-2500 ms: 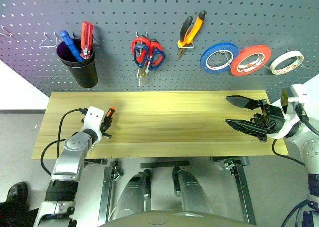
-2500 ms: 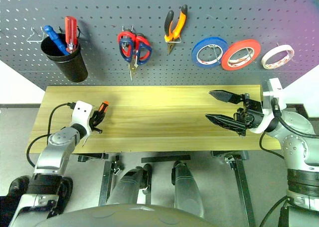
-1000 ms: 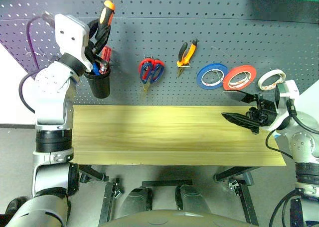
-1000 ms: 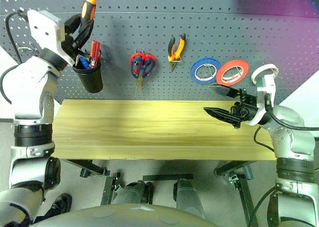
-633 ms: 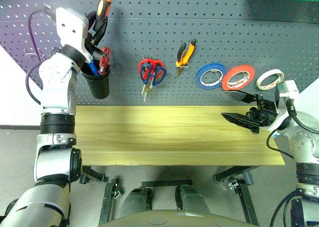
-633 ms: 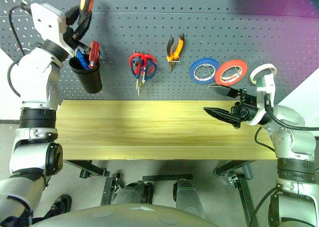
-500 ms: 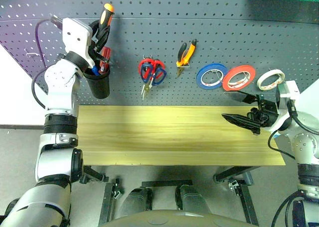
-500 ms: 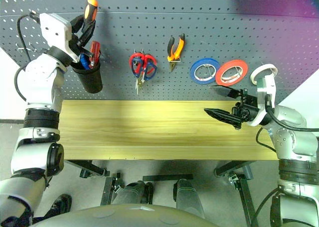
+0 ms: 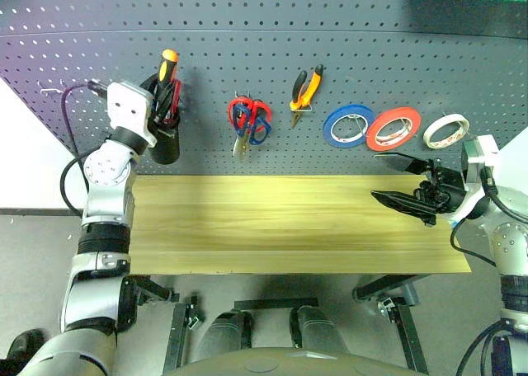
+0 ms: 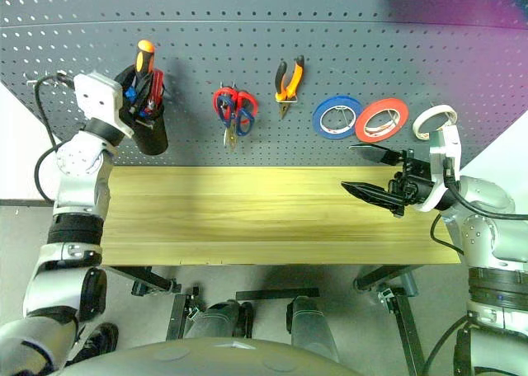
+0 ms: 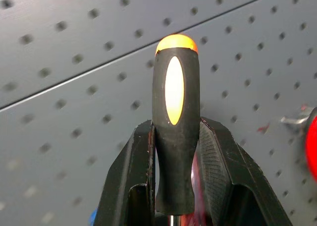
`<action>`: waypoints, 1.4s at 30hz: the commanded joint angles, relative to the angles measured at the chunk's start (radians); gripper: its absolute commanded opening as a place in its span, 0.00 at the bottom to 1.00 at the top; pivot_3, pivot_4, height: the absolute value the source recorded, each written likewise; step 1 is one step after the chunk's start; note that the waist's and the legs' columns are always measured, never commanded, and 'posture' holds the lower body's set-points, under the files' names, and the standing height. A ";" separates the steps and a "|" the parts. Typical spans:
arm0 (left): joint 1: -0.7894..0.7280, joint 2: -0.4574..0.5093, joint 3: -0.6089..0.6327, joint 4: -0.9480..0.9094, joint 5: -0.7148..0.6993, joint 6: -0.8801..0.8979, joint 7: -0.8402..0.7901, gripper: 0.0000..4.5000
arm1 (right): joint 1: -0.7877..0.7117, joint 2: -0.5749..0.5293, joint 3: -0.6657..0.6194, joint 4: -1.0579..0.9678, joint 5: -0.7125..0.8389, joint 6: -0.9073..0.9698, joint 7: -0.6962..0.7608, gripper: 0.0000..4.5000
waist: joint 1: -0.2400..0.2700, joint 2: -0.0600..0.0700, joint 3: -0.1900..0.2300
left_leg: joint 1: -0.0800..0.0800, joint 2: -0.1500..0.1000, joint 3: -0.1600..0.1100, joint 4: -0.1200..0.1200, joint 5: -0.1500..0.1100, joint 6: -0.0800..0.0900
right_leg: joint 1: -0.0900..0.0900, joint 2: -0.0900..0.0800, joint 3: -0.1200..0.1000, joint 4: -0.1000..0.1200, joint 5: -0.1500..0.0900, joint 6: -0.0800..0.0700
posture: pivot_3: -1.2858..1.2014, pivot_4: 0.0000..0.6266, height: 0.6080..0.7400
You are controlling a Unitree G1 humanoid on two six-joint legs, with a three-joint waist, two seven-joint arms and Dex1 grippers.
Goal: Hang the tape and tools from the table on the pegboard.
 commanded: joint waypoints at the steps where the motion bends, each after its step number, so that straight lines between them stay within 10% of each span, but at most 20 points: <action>1: 0.035 0.015 0.027 -0.106 0.010 0.007 0.043 0.20 | -0.019 -0.016 -0.023 -0.012 0.011 -0.005 0.004 1.00 | 0.001 0.000 0.000 | 0.000 0.000 0.000 0.000 0.000 0.000 | 0.000 0.000 0.000 0.000 0.000 0.000 | 0.49 0.22 1.00; 14: 0.114 0.000 0.040 -0.088 -0.033 0.083 0.068 0.20 | -0.020 -0.015 -0.021 -0.012 0.008 -0.003 0.002 1.00 | 0.003 0.000 0.000 | 0.000 0.000 0.000 0.000 0.000 0.000 | 0.000 0.000 0.000 0.000 0.000 0.000 | 0.49 0.21 1.00; 25: 0.121 -0.023 0.043 -0.125 -0.063 0.106 0.073 0.99 | 0.005 -0.021 -0.037 -0.033 0.017 0.004 -0.003 1.00 | 0.003 0.000 0.000 | 0.000 0.000 0.000 0.000 0.000 0.000 | 0.000 0.000 0.000 0.000 0.000 0.000 | 0.48 0.21 1.00; 42: 0.050 -0.022 0.054 -0.484 -0.145 0.330 0.093 0.99 | -0.052 -0.004 -0.007 0.019 0.001 -0.007 0.020 1.00 | 0.007 0.000 0.000 | 0.000 0.001 0.000 0.000 0.000 0.000 | 0.000 0.000 0.000 -0.001 0.000 0.000 | 0.50 0.21 1.00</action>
